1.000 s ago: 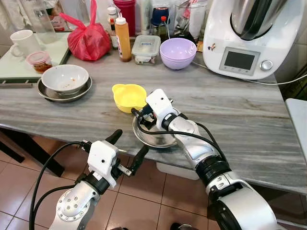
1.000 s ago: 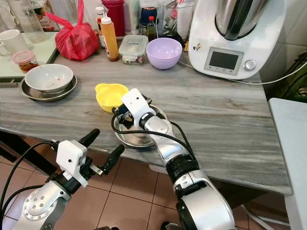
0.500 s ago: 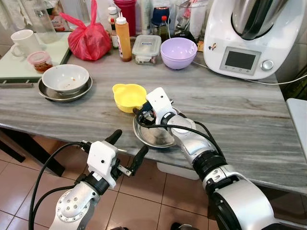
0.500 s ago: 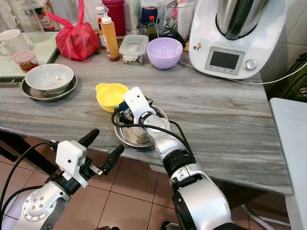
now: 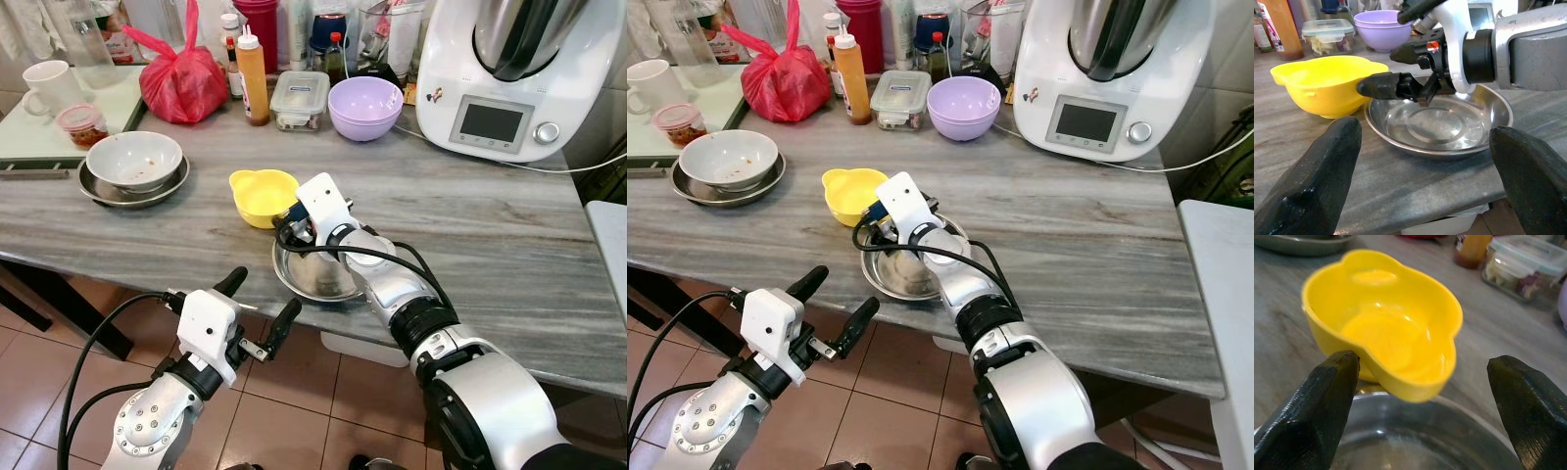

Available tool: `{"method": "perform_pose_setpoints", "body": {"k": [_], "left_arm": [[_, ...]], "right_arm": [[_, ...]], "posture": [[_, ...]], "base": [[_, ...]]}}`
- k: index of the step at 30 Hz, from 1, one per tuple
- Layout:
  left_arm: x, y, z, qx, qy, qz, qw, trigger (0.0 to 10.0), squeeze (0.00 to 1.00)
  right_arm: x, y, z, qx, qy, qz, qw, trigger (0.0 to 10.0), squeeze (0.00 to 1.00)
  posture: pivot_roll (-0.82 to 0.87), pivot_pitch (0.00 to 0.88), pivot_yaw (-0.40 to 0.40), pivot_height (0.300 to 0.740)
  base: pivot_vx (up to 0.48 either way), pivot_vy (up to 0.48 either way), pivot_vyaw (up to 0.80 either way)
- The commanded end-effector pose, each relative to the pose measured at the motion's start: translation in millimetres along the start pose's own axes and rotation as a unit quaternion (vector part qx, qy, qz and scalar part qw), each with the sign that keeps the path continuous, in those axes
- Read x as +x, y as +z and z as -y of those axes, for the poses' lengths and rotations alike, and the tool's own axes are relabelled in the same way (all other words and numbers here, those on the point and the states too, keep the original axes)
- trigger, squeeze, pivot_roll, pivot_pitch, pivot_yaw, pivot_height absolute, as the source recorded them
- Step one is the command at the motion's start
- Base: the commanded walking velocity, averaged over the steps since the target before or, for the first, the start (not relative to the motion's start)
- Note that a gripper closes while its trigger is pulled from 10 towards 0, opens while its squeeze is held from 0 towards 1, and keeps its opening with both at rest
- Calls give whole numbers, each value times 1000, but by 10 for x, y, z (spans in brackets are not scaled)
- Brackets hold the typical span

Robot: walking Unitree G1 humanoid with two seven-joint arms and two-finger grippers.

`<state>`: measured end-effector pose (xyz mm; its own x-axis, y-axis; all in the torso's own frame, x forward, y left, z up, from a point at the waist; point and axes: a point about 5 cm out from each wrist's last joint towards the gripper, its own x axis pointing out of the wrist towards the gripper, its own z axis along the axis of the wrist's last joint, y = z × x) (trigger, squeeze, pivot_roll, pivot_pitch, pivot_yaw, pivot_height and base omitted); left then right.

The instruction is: Setting the table

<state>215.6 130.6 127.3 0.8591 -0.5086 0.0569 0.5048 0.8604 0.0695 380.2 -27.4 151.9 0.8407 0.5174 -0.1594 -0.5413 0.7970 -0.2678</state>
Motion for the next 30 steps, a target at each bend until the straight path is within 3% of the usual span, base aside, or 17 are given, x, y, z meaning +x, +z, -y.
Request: {"method": "perform_pose_setpoints", "body": {"k": [1, 8, 9, 11, 13, 18, 22, 25, 28, 30], "left_arm": [[-19, 29, 9, 5, 0, 2, 1000, 10000, 0], [-16, 30, 8, 4, 0, 2, 1000, 10000, 0], [-12, 34, 7, 4, 1, 3, 1000, 10000, 0], [-10, 40, 7, 5, 2, 5, 1000, 10000, 0], [-3, 51, -4, 5, 6, 9, 1000, 10000, 0], [7, 74, -28, 7, 11, 15, 1000, 10000, 0], [-2, 73, -65, 9, 23, 21, 999, 10000, 0], [-2, 92, -128, 11, 47, 32, 998, 10000, 0], [0, 107, -177, 13, 70, 40, 997, 10000, 0], [5, 112, -196, 13, 83, 46, 995, 10000, 0]], "right_arm": [[17, 55, 23, -2, -5, 4, 1000, 10000, 518], [15, 140, 51, 7, -2, 35, 999, 10000, 427], [-12, 203, 72, 15, 4, 73, 997, 10000, 298], [-30, 235, 85, 16, 5, 92, 996, 10000, 298], [-98, 293, 121, 8, 5, 135, 991, 10000, 208], [-260, 282, 225, 6, -16, 179, 984, 10000, 196], [-453, 172, 328, 14, -57, 196, 979, 10000, 196], [-690, -74, 408, 14, -89, 182, 979, 10000, 90], [-843, -205, 457, 9, -112, 165, 980, 10000, 75], [-938, -260, 484, 8, -127, 159, 979, 10000, 12]], "posture": [[62, 144, 11, 740], [62, 143, 12, 740], [61, 137, 11, 740], [61, 137, 11, 740], [55, 129, 14, 740], [46, 123, 16, 740], [39, 115, 16, 740], [29, 105, 22, 740], [15, 96, 29, 740], [2, 91, 37, 740]], "base": [[0, 0, 0], [0, 0, 0], [0, 0, 0], [0, 0, 0], [0, 0, 0], [0, 0, 0], [0, 0, 0], [0, 0, 0], [0, 0, 0], [0, 0, 0]]}}
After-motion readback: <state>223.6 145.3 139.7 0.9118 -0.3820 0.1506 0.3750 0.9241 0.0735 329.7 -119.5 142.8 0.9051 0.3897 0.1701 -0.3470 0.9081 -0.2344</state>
